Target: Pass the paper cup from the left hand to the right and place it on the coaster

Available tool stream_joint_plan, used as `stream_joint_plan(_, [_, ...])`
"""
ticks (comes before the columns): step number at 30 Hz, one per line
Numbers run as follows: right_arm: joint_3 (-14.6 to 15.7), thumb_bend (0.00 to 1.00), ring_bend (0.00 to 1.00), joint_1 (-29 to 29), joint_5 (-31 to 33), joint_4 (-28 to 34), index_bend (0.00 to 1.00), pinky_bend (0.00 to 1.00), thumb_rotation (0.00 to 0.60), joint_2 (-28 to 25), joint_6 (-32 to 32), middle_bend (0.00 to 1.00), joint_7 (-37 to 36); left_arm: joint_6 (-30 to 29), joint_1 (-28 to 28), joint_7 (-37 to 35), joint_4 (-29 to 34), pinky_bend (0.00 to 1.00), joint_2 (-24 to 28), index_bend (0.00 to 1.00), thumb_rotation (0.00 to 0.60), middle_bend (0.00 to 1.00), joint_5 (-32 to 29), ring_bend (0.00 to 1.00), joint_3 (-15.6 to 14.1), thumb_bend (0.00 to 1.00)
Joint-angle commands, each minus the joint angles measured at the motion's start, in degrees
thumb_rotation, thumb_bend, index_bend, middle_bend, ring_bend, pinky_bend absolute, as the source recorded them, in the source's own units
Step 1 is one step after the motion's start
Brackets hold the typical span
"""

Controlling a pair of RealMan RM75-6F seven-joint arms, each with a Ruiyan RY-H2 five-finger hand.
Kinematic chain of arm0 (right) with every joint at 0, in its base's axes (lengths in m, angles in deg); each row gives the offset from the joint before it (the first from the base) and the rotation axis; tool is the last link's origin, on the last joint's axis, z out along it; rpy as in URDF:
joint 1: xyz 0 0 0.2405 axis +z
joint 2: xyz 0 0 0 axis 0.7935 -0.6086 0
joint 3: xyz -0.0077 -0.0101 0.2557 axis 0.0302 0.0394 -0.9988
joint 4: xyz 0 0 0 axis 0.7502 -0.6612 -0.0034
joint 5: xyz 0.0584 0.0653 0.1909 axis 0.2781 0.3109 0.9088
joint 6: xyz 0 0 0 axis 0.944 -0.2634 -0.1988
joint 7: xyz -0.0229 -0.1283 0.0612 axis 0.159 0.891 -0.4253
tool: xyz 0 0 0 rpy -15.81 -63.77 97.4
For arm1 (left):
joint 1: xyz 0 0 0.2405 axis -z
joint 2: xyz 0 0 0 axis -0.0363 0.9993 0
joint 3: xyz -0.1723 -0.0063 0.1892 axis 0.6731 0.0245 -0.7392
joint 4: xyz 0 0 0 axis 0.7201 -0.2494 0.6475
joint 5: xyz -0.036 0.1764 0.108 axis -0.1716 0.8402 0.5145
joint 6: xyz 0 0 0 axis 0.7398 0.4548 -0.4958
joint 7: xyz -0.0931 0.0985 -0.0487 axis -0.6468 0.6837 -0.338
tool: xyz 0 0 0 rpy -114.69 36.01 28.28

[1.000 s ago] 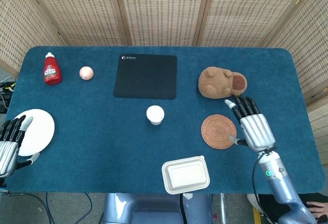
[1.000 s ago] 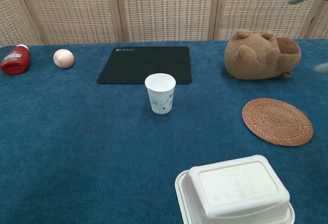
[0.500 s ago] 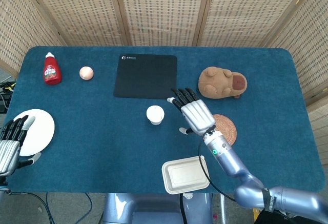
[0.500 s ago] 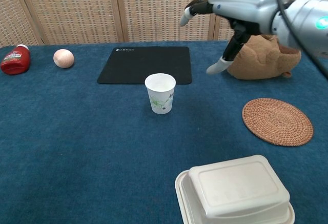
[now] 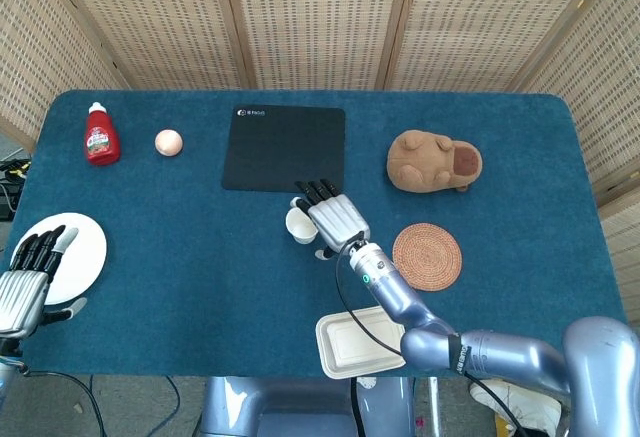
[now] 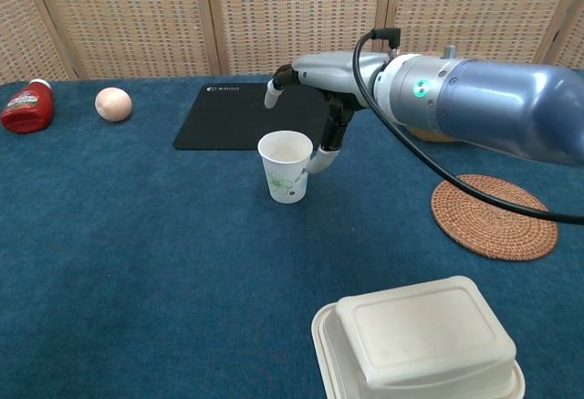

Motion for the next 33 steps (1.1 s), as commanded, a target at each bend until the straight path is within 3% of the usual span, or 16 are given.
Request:
stream_joint_plan(1, [0.59, 0.02, 0.00, 1.48, 1.60, -2.28, 0.19, 0.00, 0.600, 1.31, 1.09, 0.00, -0.19, 0.49, 0.04, -0.38, -0.23, 0.00, -0.07, 0.00, 0.600, 0.00, 0.23, 0.00, 0.17, 0.19])
stream_joint_plan(19, [2.49, 0.02, 0.00, 6.80, 5.76, -11.02, 0.16, 0.00, 0.600, 3.78, 4.79, 0.00, -2.74, 2.97, 0.24, -2.25, -1.81, 0.00, -0.75, 0.00, 0.600, 0.00, 0.99, 0.00, 1.12, 0.19])
stream_joint_plan(33, [3.92, 0.02, 0.00, 9.06, 5.03, -16.22, 0.24, 0.00, 0.600, 6.22, 6.55, 0.00, -6.00, 4.60, 0.44, -2.43, -2.06, 0.00, -1.03, 0.00, 0.600, 0.00, 1.49, 0.00, 1.40, 0.19])
